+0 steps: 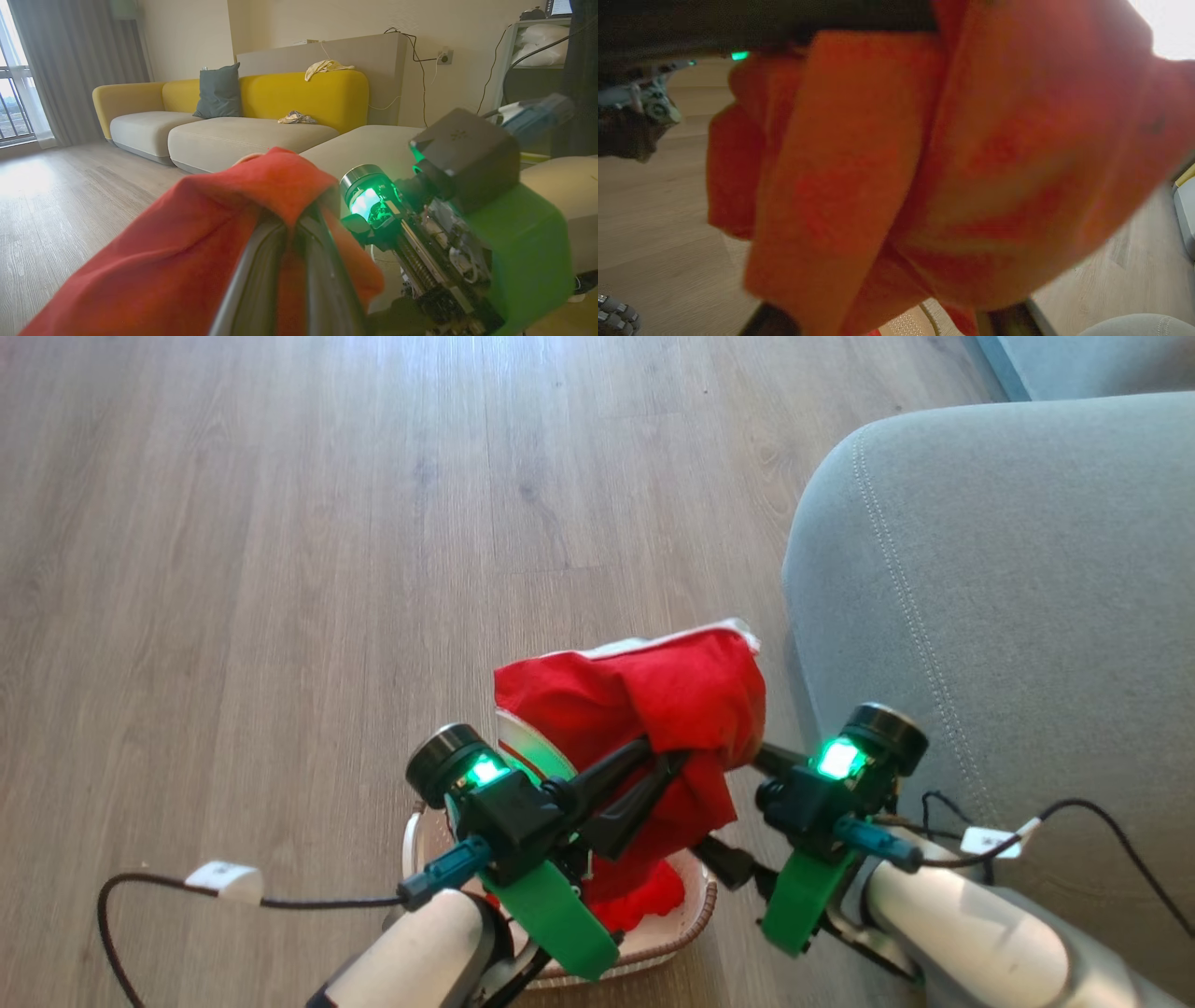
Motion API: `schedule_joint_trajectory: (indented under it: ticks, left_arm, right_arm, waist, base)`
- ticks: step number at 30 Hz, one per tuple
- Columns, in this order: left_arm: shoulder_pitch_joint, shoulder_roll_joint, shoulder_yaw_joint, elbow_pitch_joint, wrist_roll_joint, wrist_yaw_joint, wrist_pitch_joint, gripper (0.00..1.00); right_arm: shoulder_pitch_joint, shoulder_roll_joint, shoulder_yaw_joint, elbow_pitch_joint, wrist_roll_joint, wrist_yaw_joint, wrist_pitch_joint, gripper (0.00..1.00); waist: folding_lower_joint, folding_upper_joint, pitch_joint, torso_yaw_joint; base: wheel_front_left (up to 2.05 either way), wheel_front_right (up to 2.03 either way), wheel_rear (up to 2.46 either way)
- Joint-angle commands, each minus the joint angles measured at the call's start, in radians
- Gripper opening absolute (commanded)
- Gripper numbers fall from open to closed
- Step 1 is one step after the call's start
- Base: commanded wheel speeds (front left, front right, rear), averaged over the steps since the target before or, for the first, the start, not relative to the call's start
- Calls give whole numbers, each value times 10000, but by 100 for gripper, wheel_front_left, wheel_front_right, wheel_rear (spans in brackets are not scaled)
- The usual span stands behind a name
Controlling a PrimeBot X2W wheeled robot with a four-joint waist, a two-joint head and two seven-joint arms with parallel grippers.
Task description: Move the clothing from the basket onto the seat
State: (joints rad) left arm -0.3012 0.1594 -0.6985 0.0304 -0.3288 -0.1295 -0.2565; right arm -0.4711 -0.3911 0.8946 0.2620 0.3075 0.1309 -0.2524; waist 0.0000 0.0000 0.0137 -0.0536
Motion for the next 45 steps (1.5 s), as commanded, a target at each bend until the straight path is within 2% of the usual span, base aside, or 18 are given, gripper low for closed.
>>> schedule_joint_trajectory:
  ticks: [1,5,6,7,12,13,14,15,19,20,21,22,33,45]
  left_arm:
    - [-646,109,247,-273,-51,-11,-53,0]
    - [-703,133,226,-202,-81,-11,-53,0]
    - [-702,125,225,-186,-78,-11,-53,0]
    - [-699,117,209,-166,-76,-11,-53,0]
    - [-655,80,288,-11,-73,-11,-53,0]
    - [-638,61,399,0,-17,-11,-53,4]
    - [-617,39,470,-1,33,-11,-53,18]
    - [-591,17,523,-4,71,-11,-53,26]
    - [-485,-92,790,-77,247,-11,-53,41]
    - [-464,-131,865,-149,314,-11,-53,49]
    - [-425,-152,851,-172,299,-11,-53,79]
    - [-409,-139,797,-117,253,-11,-53,100]
    - [-340,-198,952,-49,348,-11,-53,100]
    - [324,-190,1355,571,524,-11,-53,100]
  right_arm:
    - [-307,88,160,-201,-50,-2,-94,100]
    - [-494,341,422,-157,-186,-2,-94,100]
    - [-492,441,386,-157,-183,-2,-94,39]
    - [-463,542,302,-166,-175,-2,-94,0]
    - [-125,1018,-522,-294,-588,-2,-94,0]
    - [-5,1139,-772,-343,-659,-2,-94,0]
    - [119,1255,-1014,-398,-728,-2,-94,0]
    - [238,1356,-1214,-448,-797,-2,-94,0]
    - [721,1774,-2131,-648,-1020,-2,-94,0]
    - [825,1860,-2339,-706,-1113,-2,-94,0]
    - [906,1918,-2516,-777,-1267,-2,-94,0]
    - [993,1978,-2697,-850,-1428,-2,-94,0]
    - [1704,2548,-4468,-1596,-2349,-2,-94,0]
    - [2141,2883,-6459,-1408,-2598,-2,-94,0]
  waist:
    - [0,0,-4,31]
    - [0,0,-26,54]
    - [0,0,-33,64]
    - [0,0,-41,79]
    - [0,0,-68,157]
    - [0,0,-67,160]
    - [0,0,-63,162]
    - [0,0,-60,166]
    - [0,0,-41,157]
    - [0,0,-34,150]
    - [0,0,-31,139]
    - [0,0,-37,134]
    - [0,0,-81,111]
    - [0,0,-107,110]
  base:
    - [0,0,0]
    - [0,0,0]
    - [0,0,0]
    - [0,0,0]
    - [0,0,0]
    - [0,0,0]
    - [0,0,0]
    - [0,0,0]
    - [0,0,0]
    - [0,0,0]
    - [0,0,0]
    - [0,0,0]
    - [0,0,0]
    - [0,0,0]
